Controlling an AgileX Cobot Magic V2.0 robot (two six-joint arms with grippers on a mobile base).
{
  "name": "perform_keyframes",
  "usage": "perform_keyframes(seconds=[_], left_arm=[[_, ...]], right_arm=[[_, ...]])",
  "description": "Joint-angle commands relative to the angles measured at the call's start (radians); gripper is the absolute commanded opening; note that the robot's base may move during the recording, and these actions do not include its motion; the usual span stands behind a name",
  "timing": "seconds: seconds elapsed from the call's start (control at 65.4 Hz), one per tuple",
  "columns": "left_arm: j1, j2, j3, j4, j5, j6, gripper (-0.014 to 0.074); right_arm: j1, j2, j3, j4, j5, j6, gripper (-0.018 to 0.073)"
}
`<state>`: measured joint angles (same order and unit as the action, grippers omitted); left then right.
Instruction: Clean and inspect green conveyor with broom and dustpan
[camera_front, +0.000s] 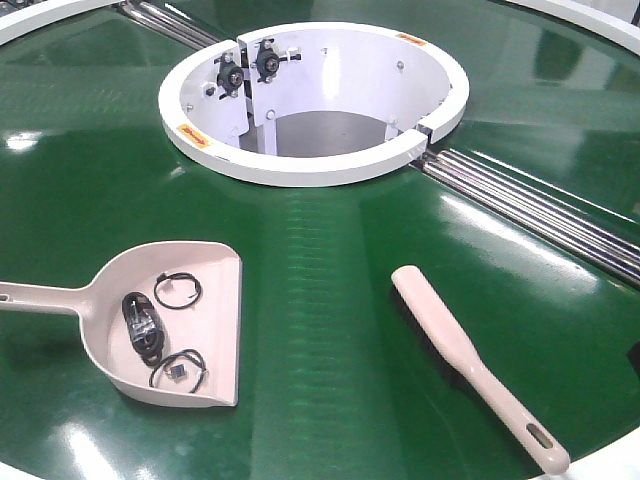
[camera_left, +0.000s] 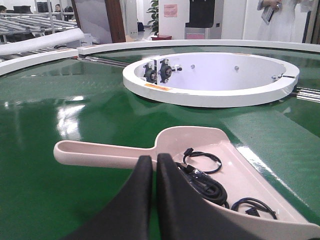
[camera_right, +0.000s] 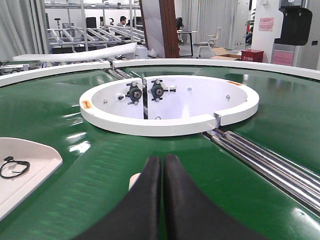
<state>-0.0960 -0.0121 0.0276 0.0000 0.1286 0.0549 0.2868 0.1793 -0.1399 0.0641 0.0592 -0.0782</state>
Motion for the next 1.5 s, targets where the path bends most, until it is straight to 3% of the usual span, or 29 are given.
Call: perform_keyframes(seconds=[0.0, 0.367, 0.443, 0.596, 0.657, 0.841, 0.932, 1.483], left_arm=[[0.002, -0.015, 0.010, 0.000, -0.067, -0.009, -0.0006], [0.002, -0.015, 0.010, 0.000, -0.067, -0.009, -0.0006], [0.002, -0.015, 0.010, 0.000, -0.067, -0.009, -0.0006], [0.002, -0.015, 0.010, 0.000, -0.066, -0.009, -0.0006], [0.002, -0.015, 0.010, 0.000, -0.066, -0.009, -0.0006], [0.002, -0.015, 0.010, 0.000, -0.066, -0.009, -0.0006], [0.002, -0.015, 0.010, 0.000, -0.066, -0.009, -0.0006], [0.002, -0.015, 0.009, 0.000, -0.066, -0.009, -0.0006]], right_arm=[[-0.007, 0.011, -0.027, -0.002, -0.076, -0.005, -0.0009], [-0.011, 0.011, -0.026, -0.032, -0.068, -0.016, -0.0009], [-0.062, 0.015, -0.026, -0.064, -0.059, -0.012, -0.0009], [-0.245, -0.007, -0.019, -0.064, -0.017, 0.039, -0.0009], [-0.277, -0.028, 0.009, -0.064, -0.030, 0.041, -0.0009], [-0.268, -0.145, 0.173, -0.107, -0.127, 0.064, -0.0009], [-0.269, -0.205, 0.171, -0.107, -0.059, 0.071, -0.0009], [-0.274, -0.201, 0.171, -0.106, -0.084, 0.078, -0.0009]])
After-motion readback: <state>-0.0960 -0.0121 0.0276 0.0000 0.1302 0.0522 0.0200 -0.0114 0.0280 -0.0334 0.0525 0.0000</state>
